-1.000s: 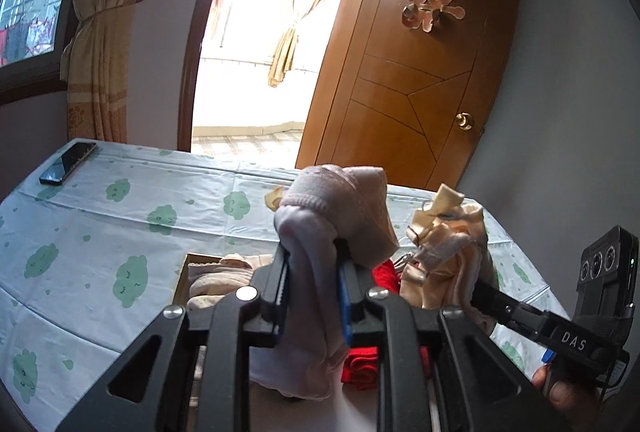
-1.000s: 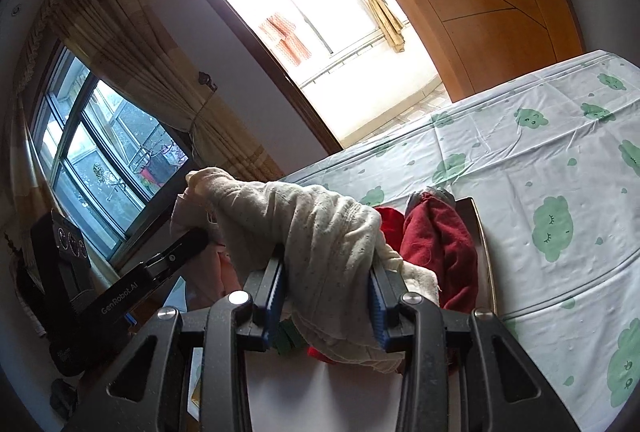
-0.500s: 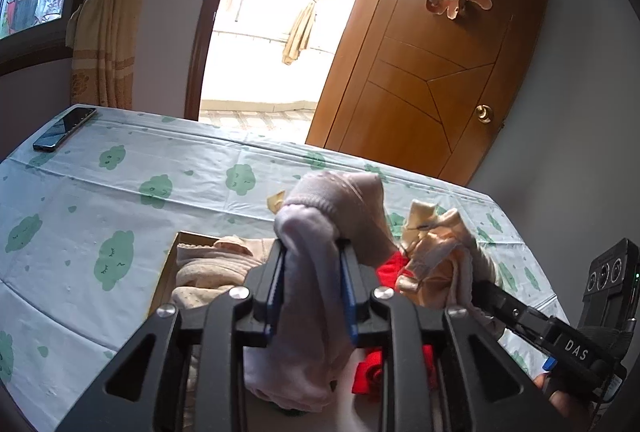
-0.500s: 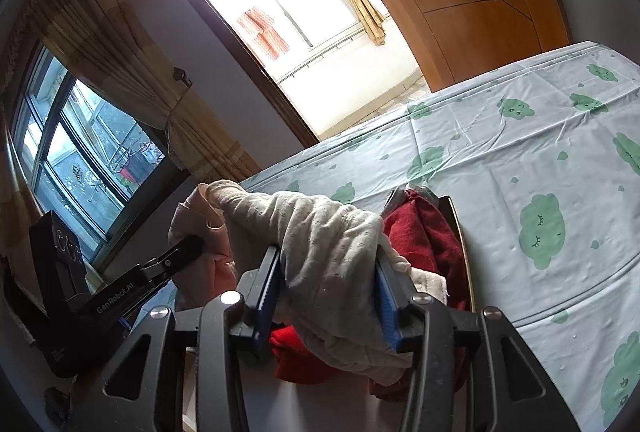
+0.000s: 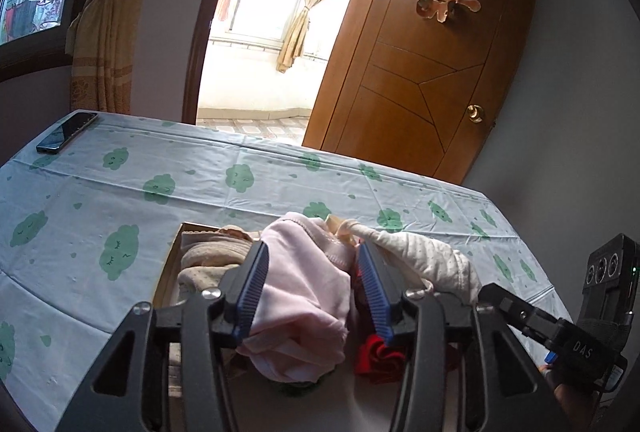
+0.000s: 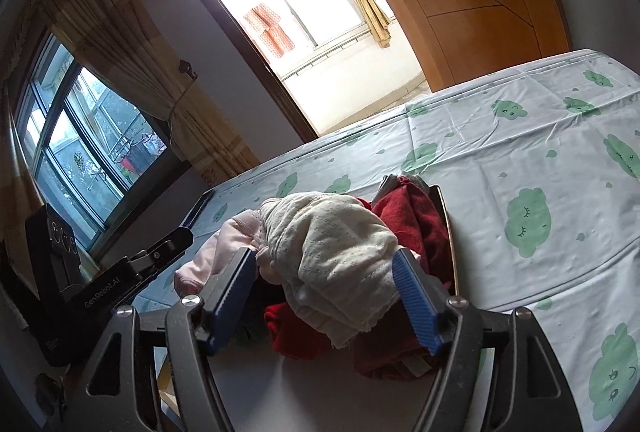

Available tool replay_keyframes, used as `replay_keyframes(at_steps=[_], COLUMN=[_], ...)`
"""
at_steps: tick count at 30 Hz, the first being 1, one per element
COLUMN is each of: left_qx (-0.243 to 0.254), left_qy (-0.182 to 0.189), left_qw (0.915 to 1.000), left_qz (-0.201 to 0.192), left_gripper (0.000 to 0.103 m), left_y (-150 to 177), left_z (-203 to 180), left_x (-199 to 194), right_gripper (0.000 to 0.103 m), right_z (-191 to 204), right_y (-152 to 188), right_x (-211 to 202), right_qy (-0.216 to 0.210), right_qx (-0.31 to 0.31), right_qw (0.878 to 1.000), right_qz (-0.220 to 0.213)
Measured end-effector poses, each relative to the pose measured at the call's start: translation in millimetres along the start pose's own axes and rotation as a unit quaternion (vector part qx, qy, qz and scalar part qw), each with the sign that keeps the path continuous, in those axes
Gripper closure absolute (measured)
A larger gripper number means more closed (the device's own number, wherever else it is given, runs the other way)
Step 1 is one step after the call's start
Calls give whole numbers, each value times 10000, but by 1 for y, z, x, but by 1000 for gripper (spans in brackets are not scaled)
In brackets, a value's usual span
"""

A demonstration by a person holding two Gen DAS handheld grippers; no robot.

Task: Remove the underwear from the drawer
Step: 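Lower and open both tools to release the garments in the tray, then withdraw both open tools and lower them into the drawer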

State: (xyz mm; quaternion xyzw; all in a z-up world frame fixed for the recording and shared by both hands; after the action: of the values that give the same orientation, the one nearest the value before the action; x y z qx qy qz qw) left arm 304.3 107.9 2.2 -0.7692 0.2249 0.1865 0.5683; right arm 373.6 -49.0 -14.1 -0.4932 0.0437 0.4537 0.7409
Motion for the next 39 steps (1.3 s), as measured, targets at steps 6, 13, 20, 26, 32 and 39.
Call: replay_keyframes(at_steps=[6,13,20,26,32,39], left_qx=[132,297,271,415,888,1375], left_qy=[251,510,789,851,702,373], left_qw=[9996,9983,9965,9955,9936,9895], left_qz=[-8,19,60,-49,-49,230], left_gripper=[54,53,53,47,46,41], left_y=[14,38,74,106,149,198], left_z=[-13,-18,-16,-14,-12,-8], left_x=[-16,-43,-76,-109,-135,-132], right_gripper=[30,29,28,27,27,27], right_z=[5,19,27,21,4,-15], right_y=[14,50,102,146,198,237], right_x=[-19,-53,-93,-118,-132,-126], right_qy=[-109,-365,-659,-621,-288,267], right_qx=[-226,-656,-1076,-1477,-2100,-2746], right_qw=[9997,9968,9905,9843,9710,9508], right_qz=[69,277,540,745,1107,1409])
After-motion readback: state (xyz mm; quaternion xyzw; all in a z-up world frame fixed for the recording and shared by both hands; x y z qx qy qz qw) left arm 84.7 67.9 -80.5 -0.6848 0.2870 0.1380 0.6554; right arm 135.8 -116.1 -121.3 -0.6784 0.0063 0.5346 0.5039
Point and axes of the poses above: each gripper's, at about its wrist camera, not at the fingertips, and x roughly the way its jaws point, z to its left, y to its underside, the point moved 10 cm from there along x, roughly the way its jaws point, and after that the axes turned 1 degree about x, right-handed, at the moved point
